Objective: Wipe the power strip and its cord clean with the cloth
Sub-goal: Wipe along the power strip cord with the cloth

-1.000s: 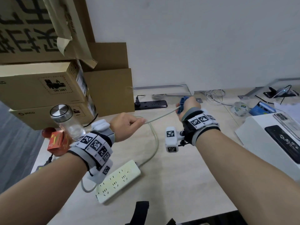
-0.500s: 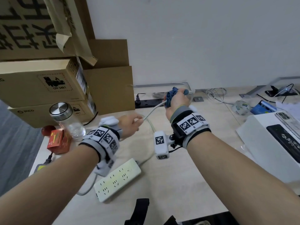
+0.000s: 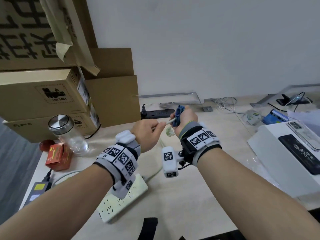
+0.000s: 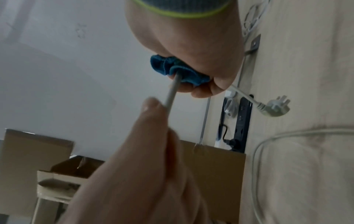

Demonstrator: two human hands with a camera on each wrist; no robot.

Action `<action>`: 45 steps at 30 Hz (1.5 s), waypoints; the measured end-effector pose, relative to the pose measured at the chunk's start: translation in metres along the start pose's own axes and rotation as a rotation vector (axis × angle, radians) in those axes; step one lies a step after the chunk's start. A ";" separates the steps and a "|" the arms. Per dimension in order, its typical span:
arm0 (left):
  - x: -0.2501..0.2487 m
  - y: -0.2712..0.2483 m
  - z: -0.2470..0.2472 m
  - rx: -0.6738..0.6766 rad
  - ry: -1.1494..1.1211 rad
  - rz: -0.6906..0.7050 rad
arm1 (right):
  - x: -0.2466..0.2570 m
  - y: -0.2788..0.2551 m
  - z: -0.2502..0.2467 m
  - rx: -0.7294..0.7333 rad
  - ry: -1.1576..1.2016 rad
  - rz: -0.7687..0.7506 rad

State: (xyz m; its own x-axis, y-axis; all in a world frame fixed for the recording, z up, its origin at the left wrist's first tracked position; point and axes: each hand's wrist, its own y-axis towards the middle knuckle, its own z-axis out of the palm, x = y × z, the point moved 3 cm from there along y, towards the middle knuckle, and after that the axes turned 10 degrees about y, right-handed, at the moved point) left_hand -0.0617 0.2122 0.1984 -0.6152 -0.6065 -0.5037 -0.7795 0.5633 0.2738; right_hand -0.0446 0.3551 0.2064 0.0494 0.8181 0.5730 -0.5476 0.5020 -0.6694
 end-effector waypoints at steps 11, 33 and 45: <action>0.055 -0.038 0.010 0.191 0.167 0.303 | 0.037 0.023 -0.018 -0.081 -0.031 -0.069; 0.005 -0.044 0.055 0.047 -0.259 -0.316 | -0.051 0.008 -0.049 0.161 -0.644 -0.216; 0.018 -0.074 0.047 0.602 -0.301 -0.269 | -0.053 0.010 -0.057 0.381 -0.705 -0.212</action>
State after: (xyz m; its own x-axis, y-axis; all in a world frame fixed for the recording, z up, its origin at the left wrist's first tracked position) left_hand -0.0094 0.1856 0.1306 -0.2844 -0.6354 -0.7179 -0.6458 0.6804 -0.3464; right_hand -0.0053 0.3332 0.1425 -0.2821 0.2852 0.9160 -0.8372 0.3930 -0.3802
